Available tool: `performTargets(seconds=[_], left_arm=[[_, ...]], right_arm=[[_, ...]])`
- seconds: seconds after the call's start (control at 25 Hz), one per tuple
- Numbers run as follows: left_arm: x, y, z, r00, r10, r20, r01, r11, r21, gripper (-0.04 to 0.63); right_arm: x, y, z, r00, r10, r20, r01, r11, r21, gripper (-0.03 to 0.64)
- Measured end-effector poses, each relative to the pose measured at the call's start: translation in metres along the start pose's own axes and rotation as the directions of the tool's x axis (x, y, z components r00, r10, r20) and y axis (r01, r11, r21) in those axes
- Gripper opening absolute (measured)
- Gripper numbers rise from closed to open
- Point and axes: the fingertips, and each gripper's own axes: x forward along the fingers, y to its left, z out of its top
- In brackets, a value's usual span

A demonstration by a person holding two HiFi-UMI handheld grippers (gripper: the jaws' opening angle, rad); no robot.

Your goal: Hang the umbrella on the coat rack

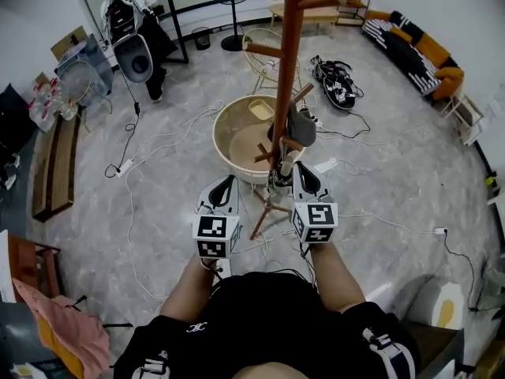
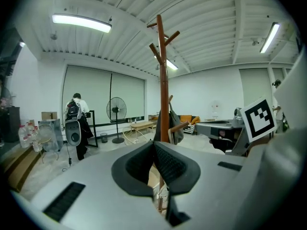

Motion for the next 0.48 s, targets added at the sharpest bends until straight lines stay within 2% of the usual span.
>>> performTargets(seconds=[0.16,0.48], left_arm=[[0.001,-0.006,-0.002,0.999,-0.040,0.003,0.040,0.999,-0.001,0.018],[0.004,-0.015,0.005,0.997,-0.078,0.015,0.078,0.997,0.004,0.018]], right_arm=[[-0.017,0.009,0.018,0.999,0.005,0.051,-0.005,1.000,-0.004,0.014],[-0.029,0.008,0.020,0.999,-0.013,0.042,0.013,1.000,0.014,0.015]])
